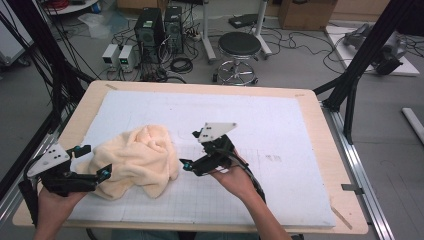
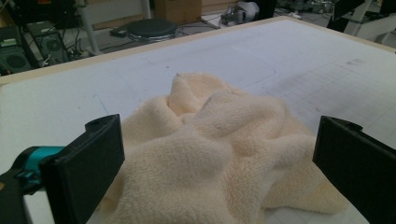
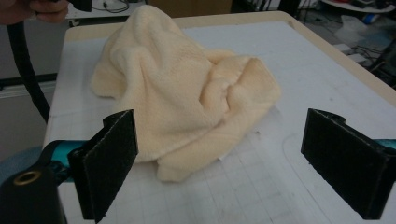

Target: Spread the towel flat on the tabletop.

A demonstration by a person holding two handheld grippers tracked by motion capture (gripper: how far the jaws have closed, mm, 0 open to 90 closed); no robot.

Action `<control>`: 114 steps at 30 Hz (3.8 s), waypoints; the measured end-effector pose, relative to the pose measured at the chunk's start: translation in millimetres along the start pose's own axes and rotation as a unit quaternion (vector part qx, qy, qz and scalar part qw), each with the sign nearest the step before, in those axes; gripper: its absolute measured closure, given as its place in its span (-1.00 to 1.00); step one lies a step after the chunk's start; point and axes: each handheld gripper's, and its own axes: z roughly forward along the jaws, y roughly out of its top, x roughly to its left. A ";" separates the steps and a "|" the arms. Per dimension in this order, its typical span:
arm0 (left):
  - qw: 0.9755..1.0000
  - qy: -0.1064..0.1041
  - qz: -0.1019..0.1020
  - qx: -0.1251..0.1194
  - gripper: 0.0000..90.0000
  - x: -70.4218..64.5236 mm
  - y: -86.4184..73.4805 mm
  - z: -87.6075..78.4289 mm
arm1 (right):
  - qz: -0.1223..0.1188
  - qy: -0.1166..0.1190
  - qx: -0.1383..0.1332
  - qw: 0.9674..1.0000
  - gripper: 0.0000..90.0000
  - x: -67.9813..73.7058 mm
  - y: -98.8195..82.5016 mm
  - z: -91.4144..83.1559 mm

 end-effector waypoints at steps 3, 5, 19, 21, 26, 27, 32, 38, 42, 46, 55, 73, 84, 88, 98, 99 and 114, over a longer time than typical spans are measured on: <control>1.000 0.006 -0.002 0.002 -0.94 1.7 -3.3 -1.9 | -0.006 0.015 0.000 1.000 -0.78 1.8 11.0 18.1; 1.000 0.009 -0.004 0.001 -0.94 2.4 -5.1 -3.4 | -0.011 0.025 0.003 1.000 -0.78 3.3 17.9 30.3; 1.000 0.025 -0.009 0.006 -0.94 10.2 -13.0 -8.2 | -0.025 0.091 0.046 0.994 -0.78 23.5 35.4 123.3; 1.000 0.025 -0.009 0.006 -0.94 10.3 -13.5 -8.0 | -0.026 0.095 0.052 0.994 -0.78 25.3 34.1 130.6; 1.000 0.025 -0.009 0.005 -0.94 10.4 -14.0 -7.3 | -0.033 0.107 0.099 0.989 -0.45 30.1 22.3 162.2; 1.000 0.025 -0.010 0.005 -0.94 10.4 -14.1 -7.2 | -0.030 0.109 0.107 0.988 -0.17 29.0 18.1 168.2; 1.000 0.022 -0.008 0.008 -0.94 10.9 -14.7 -6.3 | -0.032 0.117 0.110 0.986 0.34 19.8 17.7 166.8; 1.000 0.022 -0.010 0.006 -0.94 10.8 -15.1 -6.4 | -0.043 0.130 0.112 0.984 0.47 16.7 20.8 157.2; 1.000 0.022 -0.010 0.005 -0.94 10.2 -15.8 -6.2 | -0.047 0.128 0.111 0.984 0.47 11.6 21.5 141.5; 1.000 0.021 -0.009 0.008 -0.94 9.7 -16.3 -5.3 | -0.046 0.123 0.108 0.985 0.47 2.8 19.1 116.1; 1.000 0.016 -0.009 0.009 -0.94 6.3 -15.8 -2.1 | -0.050 0.088 0.116 0.988 0.47 -10.9 -2.5 37.3; 1.000 0.002 0.002 0.016 -0.94 -2.1 -13.2 7.2 | -0.022 0.051 0.134 0.989 0.44 2.0 -68.7 -63.0; 0.999 -0.032 0.013 0.023 -0.94 -14.3 -0.5 26.9 | -0.003 0.047 0.103 0.994 -0.18 2.6 -66.4 -79.8; 0.998 -0.047 0.019 0.025 -0.94 -19.5 10.7 41.1 | -0.007 0.041 0.090 0.995 -0.24 -1.9 -56.7 -92.7; 0.995 -0.078 0.034 0.044 -0.91 -33.1 28.9 87.9 | 0.013 -0.008 0.070 0.997 -0.08 -42.3 -51.6 -102.2; 0.995 -0.079 0.035 0.043 -0.89 -34.1 29.5 92.8 | 0.016 -0.011 0.069 0.997 -0.05 -48.6 -51.8 -98.1; 0.991 -0.094 0.031 0.086 -0.37 -34.4 15.1 158.3 | 0.043 0.021 0.118 0.992 0.20 -105.3 -84.2 -4.8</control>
